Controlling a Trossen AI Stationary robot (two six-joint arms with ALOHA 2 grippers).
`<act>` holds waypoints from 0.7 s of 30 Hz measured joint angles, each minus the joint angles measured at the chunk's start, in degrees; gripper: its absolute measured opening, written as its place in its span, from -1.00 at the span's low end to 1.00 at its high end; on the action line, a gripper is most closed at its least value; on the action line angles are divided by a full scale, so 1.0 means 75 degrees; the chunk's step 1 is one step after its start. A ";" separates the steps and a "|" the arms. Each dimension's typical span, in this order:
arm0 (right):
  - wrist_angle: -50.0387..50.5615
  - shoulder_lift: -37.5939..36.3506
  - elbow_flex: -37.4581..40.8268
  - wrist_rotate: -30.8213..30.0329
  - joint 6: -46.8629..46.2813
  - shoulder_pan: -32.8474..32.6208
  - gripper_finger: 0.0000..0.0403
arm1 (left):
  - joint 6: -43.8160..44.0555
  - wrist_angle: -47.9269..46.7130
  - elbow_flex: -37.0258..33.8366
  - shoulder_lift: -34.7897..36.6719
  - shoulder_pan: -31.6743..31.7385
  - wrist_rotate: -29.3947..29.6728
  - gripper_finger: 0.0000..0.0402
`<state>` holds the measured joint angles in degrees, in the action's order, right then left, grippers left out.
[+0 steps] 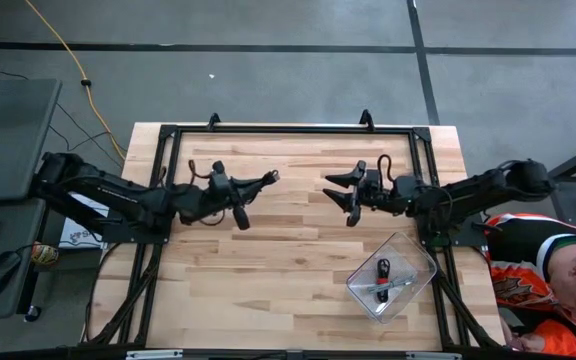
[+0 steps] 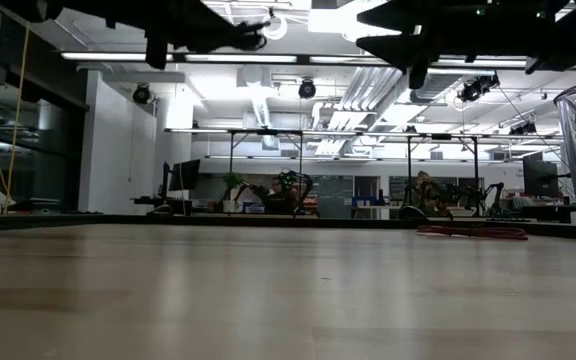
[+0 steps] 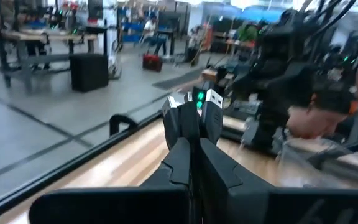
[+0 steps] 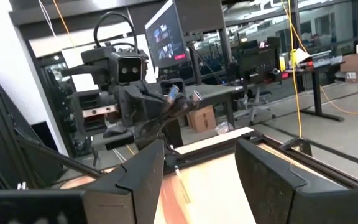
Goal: Pick and place USB-C Cables
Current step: Put the black charger cable into the transparent bin
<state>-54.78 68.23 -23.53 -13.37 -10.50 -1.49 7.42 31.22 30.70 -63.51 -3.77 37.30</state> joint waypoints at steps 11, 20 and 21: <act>-0.1314 0.0855 -0.0067 0.0001 -0.0020 0.0001 -0.06 | 0.0486 0.5903 -0.2645 -0.0003 0.0336 -0.1920 -1.00; -0.1178 0.2547 -0.1874 0.0008 0.0030 0.0000 -0.06 | 0.0937 0.6774 -0.3343 -0.0150 0.0307 -0.2580 -1.00; -0.1177 0.2782 -0.2136 0.0006 0.0102 0.0002 -0.06 | 0.0863 0.6813 -0.3343 -0.0219 0.0249 -0.2553 -1.00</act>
<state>-63.61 89.10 -39.55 -13.32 -9.74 -1.48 13.89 82.32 5.63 -65.14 -1.90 18.15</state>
